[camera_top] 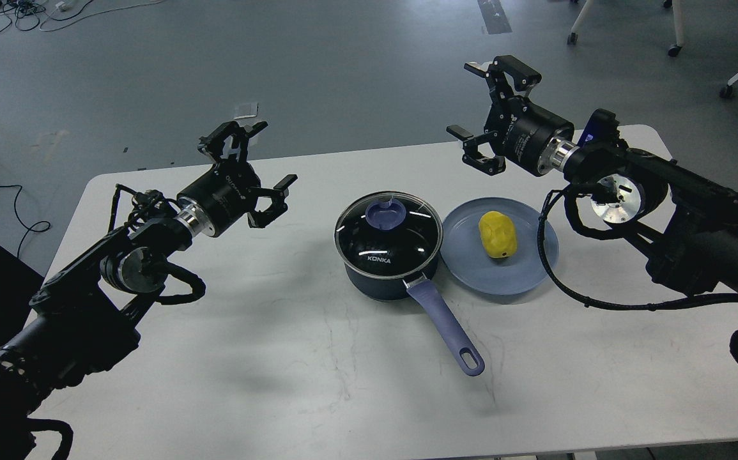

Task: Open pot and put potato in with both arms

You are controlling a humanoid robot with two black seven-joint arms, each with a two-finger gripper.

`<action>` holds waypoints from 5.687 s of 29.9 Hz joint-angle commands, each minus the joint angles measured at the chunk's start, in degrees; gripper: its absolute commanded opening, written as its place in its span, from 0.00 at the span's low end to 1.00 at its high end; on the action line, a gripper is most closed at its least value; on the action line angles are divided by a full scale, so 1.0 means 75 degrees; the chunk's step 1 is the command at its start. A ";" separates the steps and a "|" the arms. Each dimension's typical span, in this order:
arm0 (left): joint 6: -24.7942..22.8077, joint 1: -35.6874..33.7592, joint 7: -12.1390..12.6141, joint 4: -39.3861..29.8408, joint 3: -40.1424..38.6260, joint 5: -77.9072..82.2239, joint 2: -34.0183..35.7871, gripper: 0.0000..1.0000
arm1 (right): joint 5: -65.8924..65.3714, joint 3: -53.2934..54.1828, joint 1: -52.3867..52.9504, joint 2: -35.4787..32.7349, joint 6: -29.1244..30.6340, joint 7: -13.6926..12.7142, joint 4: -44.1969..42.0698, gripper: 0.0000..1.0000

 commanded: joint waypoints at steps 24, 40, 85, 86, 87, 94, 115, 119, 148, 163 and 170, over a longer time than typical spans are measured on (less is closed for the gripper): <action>0.0107 -0.0070 0.0011 -0.0012 0.0057 0.0079 -0.0011 0.98 | 0.0000 -0.0034 0.0104 -0.0027 -0.0154 -0.0070 -0.0059 1.00; 0.1441 -0.0422 -0.1675 -0.0468 0.0092 0.4142 -0.0046 0.98 | 0.0023 0.0141 0.0140 -0.0156 -0.0189 -0.0012 -0.0071 1.00; 0.7080 -0.1418 -0.2813 -0.0047 0.4041 1.4458 -0.1324 0.98 | 0.0645 0.1302 -0.0681 -0.0695 -0.0787 -0.0070 -0.0880 1.00; 0.7080 -0.1406 -0.2813 -0.0012 0.4041 1.4446 -0.1324 0.98 | 0.0645 0.1302 -0.0693 -0.0695 -0.0787 -0.0070 -0.0880 1.00; 0.7069 -0.1383 -0.2813 0.0058 0.4041 1.4411 -0.1324 0.98 | 0.0645 0.1302 -0.0693 -0.0695 -0.0787 -0.0059 -0.0880 1.00; 0.6869 -0.1383 -0.2836 0.0164 0.4088 1.4071 -0.1289 0.98 | 0.0645 0.1290 -0.0740 -0.0695 -0.0787 -0.0047 -0.0868 1.00; 0.6717 -0.1371 -0.2848 0.0375 0.4346 1.3813 -0.1324 0.78 | 0.0633 0.1255 -0.0880 -0.0706 -0.0798 0.0000 -0.0891 1.00; 0.6717 -0.1348 -0.2890 0.0375 0.4510 1.3813 -0.1312 0.72 | 0.0633 0.1161 -0.0892 -0.0707 -0.0892 0.0000 -0.0891 1.00; 0.6729 -0.1570 -0.2890 0.0258 0.4534 1.3216 -0.1160 0.61 | 0.0633 0.1173 -0.0892 -0.0707 -0.0998 0.0000 -0.0880 1.00; 0.6787 -0.1816 -0.2890 -0.0305 0.4487 1.3016 -0.0574 0.62 | 0.0633 0.1173 -0.0869 -0.0707 -0.0986 0.0000 -0.0915 1.00; 0.6787 -0.2062 -0.2890 -0.1405 0.4416 1.2548 0.0293 0.62 | 0.0633 0.1173 -0.0810 -0.0695 -0.0998 0.0000 -0.0915 1.00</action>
